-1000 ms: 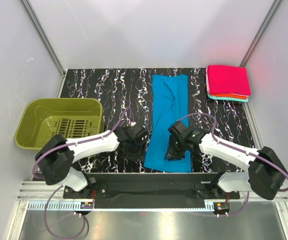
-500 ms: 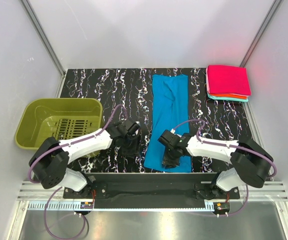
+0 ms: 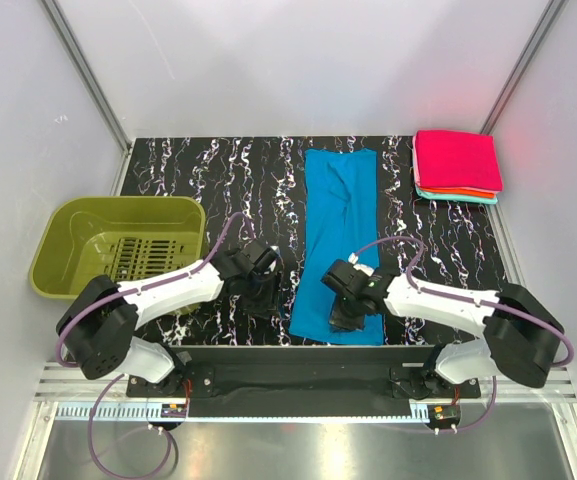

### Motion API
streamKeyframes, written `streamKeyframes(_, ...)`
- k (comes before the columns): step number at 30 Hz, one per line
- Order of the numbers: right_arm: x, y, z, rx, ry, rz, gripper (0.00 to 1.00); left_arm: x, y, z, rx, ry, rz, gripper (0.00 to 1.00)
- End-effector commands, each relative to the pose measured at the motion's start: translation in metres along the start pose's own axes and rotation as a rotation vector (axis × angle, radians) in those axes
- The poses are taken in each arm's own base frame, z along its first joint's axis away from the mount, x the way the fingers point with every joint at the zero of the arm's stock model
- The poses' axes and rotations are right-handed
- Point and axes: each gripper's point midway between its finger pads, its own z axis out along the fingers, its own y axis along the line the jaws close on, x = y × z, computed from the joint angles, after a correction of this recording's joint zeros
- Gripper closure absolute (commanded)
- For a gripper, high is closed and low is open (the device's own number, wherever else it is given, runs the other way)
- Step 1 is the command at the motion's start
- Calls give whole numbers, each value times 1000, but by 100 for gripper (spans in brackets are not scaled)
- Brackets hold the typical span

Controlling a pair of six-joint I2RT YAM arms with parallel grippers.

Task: Fold and stack the t-shirts
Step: Fold the tshirt

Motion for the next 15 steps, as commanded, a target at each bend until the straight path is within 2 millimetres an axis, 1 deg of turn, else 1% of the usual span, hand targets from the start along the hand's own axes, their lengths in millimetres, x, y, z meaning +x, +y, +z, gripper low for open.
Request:
streamKeyframes(1, -6, -12, -10, 35, -59, 3, 100, -5, -14, -5, 66, -27, 2, 52)
streamKeyframes(7, 3, -28, -1, 72, -33, -3, 100, -4, -19, -3, 87, -15, -4, 52)
streamKeyframes(11, 3, -37, 0, 80, -46, 5, 100, -3, -21, -1, 94, -13, -6, 50)
streamKeyframes(15, 3, -34, 1, 62, -43, -12, 100, -1, -26, 3, 109, 6, -4, 50)
